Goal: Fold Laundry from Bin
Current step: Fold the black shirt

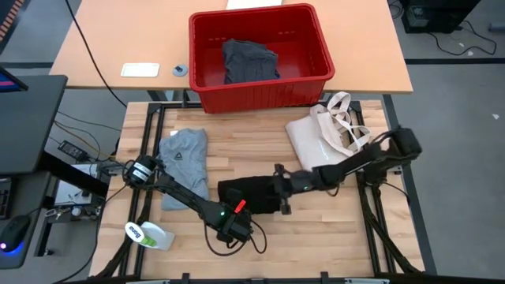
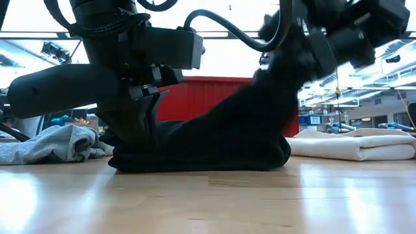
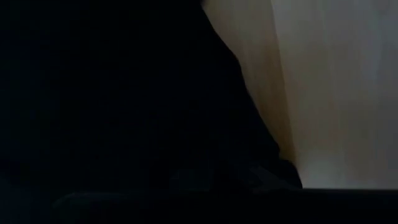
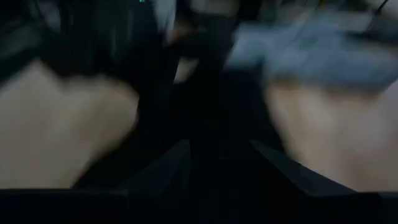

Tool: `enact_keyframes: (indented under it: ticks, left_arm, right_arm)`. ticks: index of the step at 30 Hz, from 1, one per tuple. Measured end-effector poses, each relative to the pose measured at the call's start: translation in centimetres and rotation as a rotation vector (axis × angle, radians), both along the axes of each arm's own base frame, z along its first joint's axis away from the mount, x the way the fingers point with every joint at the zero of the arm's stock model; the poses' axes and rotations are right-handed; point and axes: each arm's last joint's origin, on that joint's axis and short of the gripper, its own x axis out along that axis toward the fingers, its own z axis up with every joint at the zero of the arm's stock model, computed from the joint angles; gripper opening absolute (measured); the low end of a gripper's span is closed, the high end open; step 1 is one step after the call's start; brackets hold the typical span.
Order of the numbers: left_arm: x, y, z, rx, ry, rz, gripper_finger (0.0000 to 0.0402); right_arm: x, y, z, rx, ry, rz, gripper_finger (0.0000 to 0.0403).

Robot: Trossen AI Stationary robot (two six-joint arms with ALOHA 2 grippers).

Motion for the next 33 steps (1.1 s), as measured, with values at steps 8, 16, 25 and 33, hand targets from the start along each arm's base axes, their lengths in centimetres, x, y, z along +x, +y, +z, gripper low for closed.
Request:
enact_keyframes:
  ticks: [8,16,25,33]
  left_arm:
    - [0.0,0.1,0.0,0.002,-0.013,0.042,0.0010]
    - [0.0,-0.2,1.4,-0.035,-0.069,0.143,0.0115]
    - [0.7,-0.3,9.2,-0.105,-0.188,0.139,0.0235]
    - [2.7,7.9,8.5,-0.103,-0.107,0.268,0.0219]
  right_arm:
    - [-0.4,1.3,-5.3,-0.081,0.232,-0.114,0.0169]
    - [-0.4,1.5,-5.5,-0.089,0.220,-0.127,0.0169]
    - [-0.4,1.6,-5.5,-0.050,0.220,-0.144,0.0169]
    - [-0.7,2.7,-5.5,-0.088,0.218,-0.091,0.0169]
